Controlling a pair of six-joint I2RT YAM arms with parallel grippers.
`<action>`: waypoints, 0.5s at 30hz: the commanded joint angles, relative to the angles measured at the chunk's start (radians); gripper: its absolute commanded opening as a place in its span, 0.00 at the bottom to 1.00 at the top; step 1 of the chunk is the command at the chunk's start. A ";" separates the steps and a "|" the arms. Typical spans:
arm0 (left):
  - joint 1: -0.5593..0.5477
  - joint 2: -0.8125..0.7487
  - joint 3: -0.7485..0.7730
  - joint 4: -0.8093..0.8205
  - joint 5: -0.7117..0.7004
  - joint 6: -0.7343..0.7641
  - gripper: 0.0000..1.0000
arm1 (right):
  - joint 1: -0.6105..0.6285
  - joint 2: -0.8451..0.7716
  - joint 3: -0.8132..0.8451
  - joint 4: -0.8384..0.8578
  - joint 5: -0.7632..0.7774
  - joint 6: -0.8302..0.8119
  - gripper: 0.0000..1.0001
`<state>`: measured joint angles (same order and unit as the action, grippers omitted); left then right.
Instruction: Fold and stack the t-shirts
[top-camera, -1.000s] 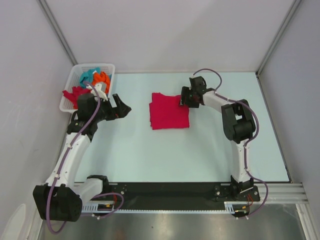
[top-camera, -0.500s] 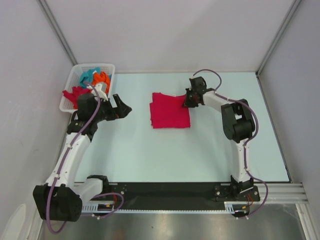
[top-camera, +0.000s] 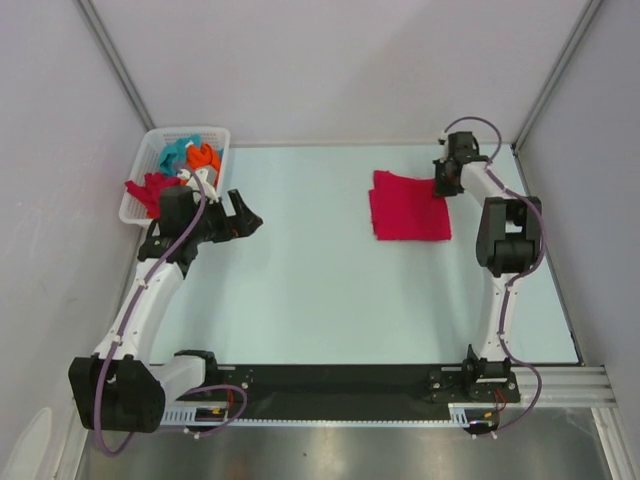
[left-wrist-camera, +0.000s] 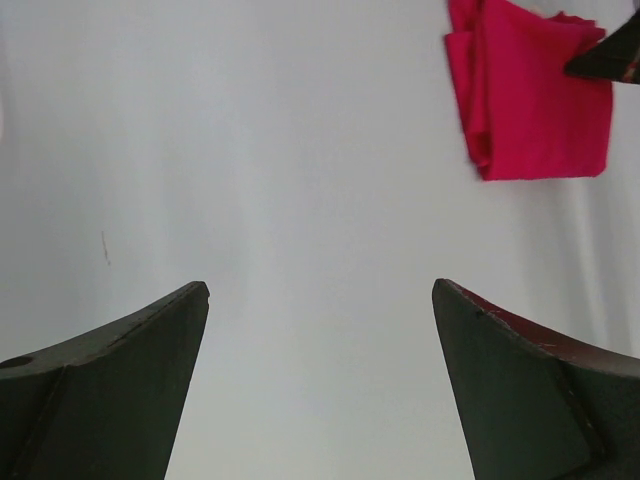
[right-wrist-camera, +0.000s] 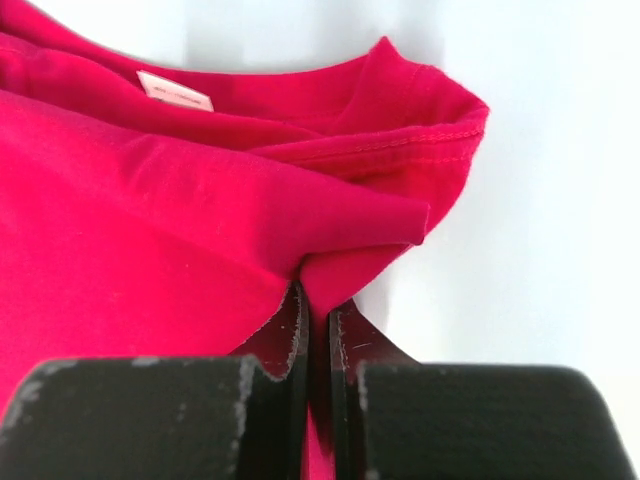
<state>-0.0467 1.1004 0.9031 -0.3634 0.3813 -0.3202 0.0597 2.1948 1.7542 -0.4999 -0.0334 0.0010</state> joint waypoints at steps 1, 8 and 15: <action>0.013 -0.013 0.040 0.006 -0.051 0.044 1.00 | -0.110 0.049 0.079 -0.051 0.141 -0.127 0.00; 0.013 -0.028 0.057 0.024 -0.163 0.105 1.00 | -0.208 0.201 0.296 -0.019 0.211 -0.261 0.00; 0.011 0.016 0.025 0.228 -0.157 0.129 1.00 | -0.264 0.339 0.516 0.030 0.314 -0.313 0.00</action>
<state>-0.0425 1.0943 0.9127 -0.2859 0.2413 -0.2298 -0.1593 2.4924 2.1799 -0.5434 0.1951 -0.2600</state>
